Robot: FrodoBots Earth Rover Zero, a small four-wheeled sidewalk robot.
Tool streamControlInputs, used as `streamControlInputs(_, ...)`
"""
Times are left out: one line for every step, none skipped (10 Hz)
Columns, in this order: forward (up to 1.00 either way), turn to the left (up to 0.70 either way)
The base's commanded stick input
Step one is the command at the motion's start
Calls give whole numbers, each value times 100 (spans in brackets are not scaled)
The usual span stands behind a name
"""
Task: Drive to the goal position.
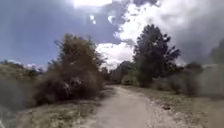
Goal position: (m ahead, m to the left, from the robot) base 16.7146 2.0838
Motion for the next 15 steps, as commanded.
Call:
streamControlInputs(85,-34)
streamControlInputs(85,-11)
streamControlInputs(85,0)
streamControlInputs(85,0)
streamControlInputs(85,0)
streamControlInputs(85,0)
streamControlInputs(85,0)
streamControlInputs(85,0)
streamControlInputs(85,0)
streamControlInputs(85,0)
streamControlInputs(85,0)
streamControlInputs(85,0)
streamControlInputs(85,0)
streamControlInputs(85,0)
streamControlInputs(85,0)
